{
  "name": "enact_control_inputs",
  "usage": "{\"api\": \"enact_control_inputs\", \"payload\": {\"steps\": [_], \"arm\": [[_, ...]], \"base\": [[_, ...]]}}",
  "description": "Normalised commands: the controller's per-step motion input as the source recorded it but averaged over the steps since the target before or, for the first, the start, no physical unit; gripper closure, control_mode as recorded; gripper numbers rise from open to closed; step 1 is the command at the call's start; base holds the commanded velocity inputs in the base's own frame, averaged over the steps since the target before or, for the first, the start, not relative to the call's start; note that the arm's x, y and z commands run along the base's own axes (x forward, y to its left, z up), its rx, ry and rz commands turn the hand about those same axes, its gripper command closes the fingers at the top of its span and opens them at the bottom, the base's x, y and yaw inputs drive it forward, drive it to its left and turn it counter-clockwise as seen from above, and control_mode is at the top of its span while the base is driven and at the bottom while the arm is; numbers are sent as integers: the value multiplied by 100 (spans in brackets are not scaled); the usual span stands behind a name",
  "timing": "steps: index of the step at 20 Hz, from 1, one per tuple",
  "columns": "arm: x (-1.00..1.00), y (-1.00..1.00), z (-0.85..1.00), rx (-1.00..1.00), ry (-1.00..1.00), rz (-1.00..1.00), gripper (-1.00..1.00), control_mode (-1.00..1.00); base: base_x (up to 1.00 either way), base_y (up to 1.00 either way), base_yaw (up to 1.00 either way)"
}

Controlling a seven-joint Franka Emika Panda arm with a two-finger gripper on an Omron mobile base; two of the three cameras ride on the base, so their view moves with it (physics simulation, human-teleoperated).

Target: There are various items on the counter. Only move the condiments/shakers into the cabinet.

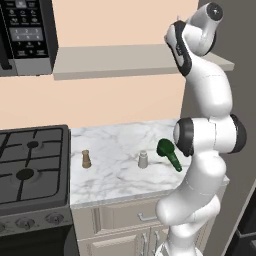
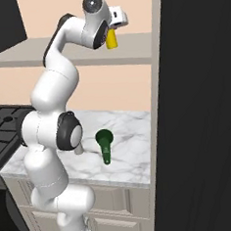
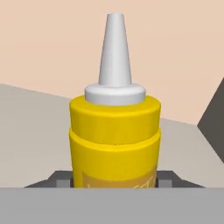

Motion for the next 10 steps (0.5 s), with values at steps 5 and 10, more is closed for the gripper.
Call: {"api": "enact_control_inputs", "payload": {"steps": [5,10], "arm": [[-1,-18,-23,0,1,0,-100,-100],[-29,-40,-2,0,0,0,-100,-100]], "base": [[0,0,0],[0,0,0]]}}
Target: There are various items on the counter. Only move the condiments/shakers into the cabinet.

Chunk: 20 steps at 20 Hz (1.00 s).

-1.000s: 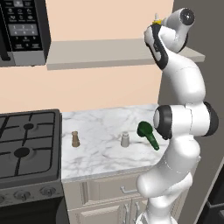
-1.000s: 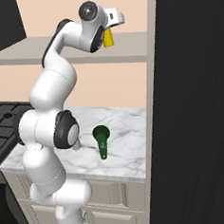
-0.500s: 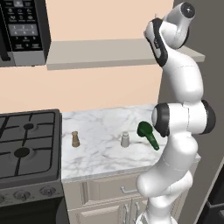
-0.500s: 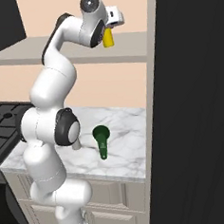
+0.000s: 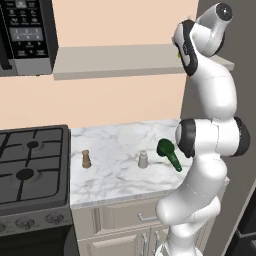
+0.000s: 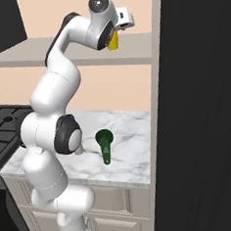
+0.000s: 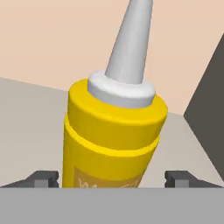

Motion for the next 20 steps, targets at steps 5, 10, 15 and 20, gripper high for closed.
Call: {"api": "enact_control_inputs", "payload": {"steps": [5,10,15,20], "arm": [[-41,-29,-7,0,0,0,-100,-100],[-12,27,0,0,0,0,-100,-100],[-31,51,26,0,-1,0,-100,-100],[-100,31,47,0,-3,-8,-100,-100]], "base": [[0,0,0],[0,0,0],[0,0,0],[0,0,0]]}}
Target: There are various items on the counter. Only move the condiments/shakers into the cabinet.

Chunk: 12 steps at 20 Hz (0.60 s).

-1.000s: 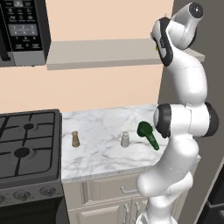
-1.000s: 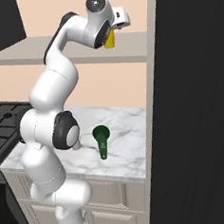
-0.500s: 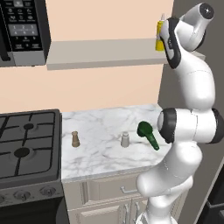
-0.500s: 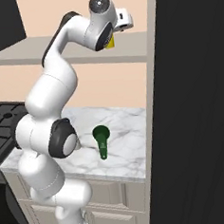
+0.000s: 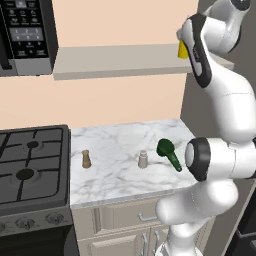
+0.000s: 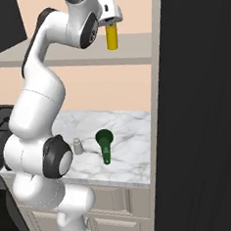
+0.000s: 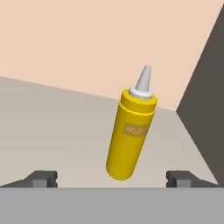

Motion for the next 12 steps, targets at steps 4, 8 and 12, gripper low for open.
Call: {"api": "enact_control_inputs", "payload": {"steps": [4,8,12], "arm": [[-100,35,6,0,0,-16,-100,-100],[-100,41,-22,0,0,-16,-100,-100],[-100,33,-68,0,0,-12,-100,-100]], "base": [[0,0,0],[0,0,0],[0,0,0]]}}
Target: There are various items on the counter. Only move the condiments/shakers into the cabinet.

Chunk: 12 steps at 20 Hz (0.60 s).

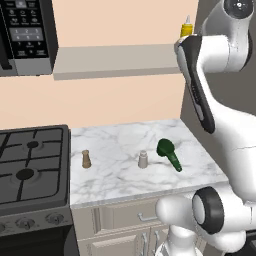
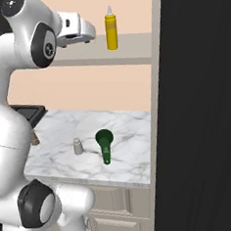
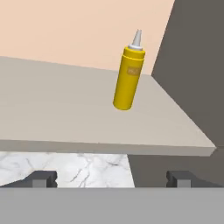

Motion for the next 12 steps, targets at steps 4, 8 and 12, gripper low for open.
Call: {"api": "enact_control_inputs", "payload": {"steps": [4,8,12], "arm": [[-100,29,-90,0,0,-11,-100,-100],[-100,38,-65,0,0,-8,-100,-100],[-99,51,-29,0,0,-8,-100,-100]], "base": [[0,0,0],[0,0,0],[0,0,0]]}}
